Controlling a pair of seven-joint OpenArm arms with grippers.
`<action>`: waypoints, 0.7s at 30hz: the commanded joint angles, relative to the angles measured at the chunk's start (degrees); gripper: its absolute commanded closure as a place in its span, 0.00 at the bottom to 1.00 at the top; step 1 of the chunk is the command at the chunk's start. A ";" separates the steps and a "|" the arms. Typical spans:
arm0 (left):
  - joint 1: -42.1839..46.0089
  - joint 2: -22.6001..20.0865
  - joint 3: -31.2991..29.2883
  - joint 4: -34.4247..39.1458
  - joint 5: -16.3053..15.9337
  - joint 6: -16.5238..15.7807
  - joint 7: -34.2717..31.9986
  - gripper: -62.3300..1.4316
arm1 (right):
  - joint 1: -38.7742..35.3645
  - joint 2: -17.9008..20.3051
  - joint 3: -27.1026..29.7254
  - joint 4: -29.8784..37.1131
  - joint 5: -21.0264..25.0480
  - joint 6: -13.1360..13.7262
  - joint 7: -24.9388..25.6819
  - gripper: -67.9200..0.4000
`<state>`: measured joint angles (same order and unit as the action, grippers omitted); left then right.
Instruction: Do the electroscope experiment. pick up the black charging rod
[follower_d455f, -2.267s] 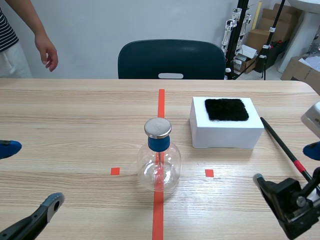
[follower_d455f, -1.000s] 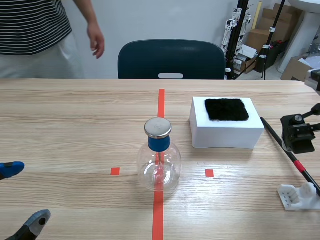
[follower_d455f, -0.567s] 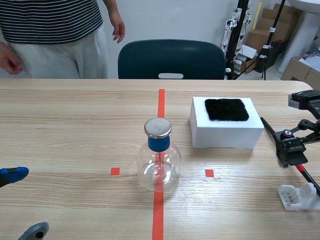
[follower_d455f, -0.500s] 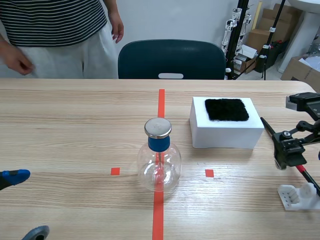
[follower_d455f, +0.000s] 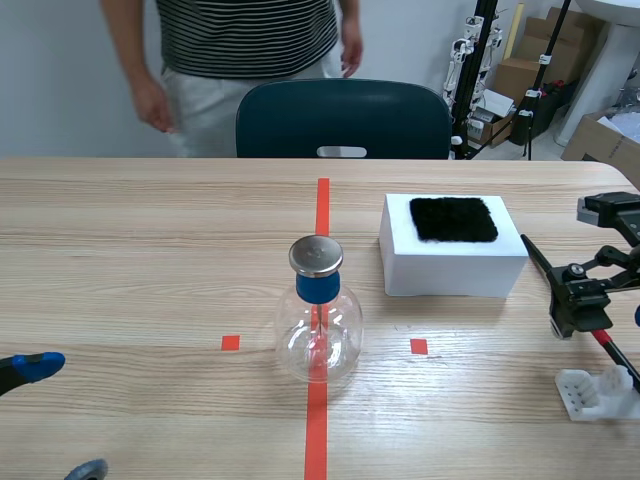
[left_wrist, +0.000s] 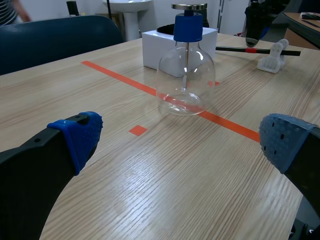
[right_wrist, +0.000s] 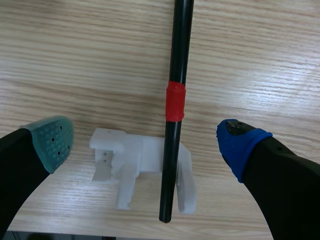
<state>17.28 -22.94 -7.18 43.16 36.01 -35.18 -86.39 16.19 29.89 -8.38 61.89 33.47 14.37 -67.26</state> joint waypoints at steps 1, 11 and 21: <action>-0.33 0.04 0.22 0.72 -0.63 -0.07 -2.64 0.00 | 1.77 0.85 0.31 -0.39 -0.31 0.04 0.11 0.14; -0.31 0.04 0.22 0.72 -0.76 -0.02 -2.64 0.00 | 5.44 -1.33 -0.22 -5.46 -3.74 -1.25 0.13 0.14; 0.33 -0.11 3.06 1.64 -2.34 4.44 -2.64 0.00 | 8.46 -2.27 -2.43 -11.23 -5.05 -1.22 2.56 0.14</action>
<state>17.32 -22.83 -3.44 43.92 34.48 -30.61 -86.39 22.74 27.00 -10.55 50.48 28.47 12.93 -64.99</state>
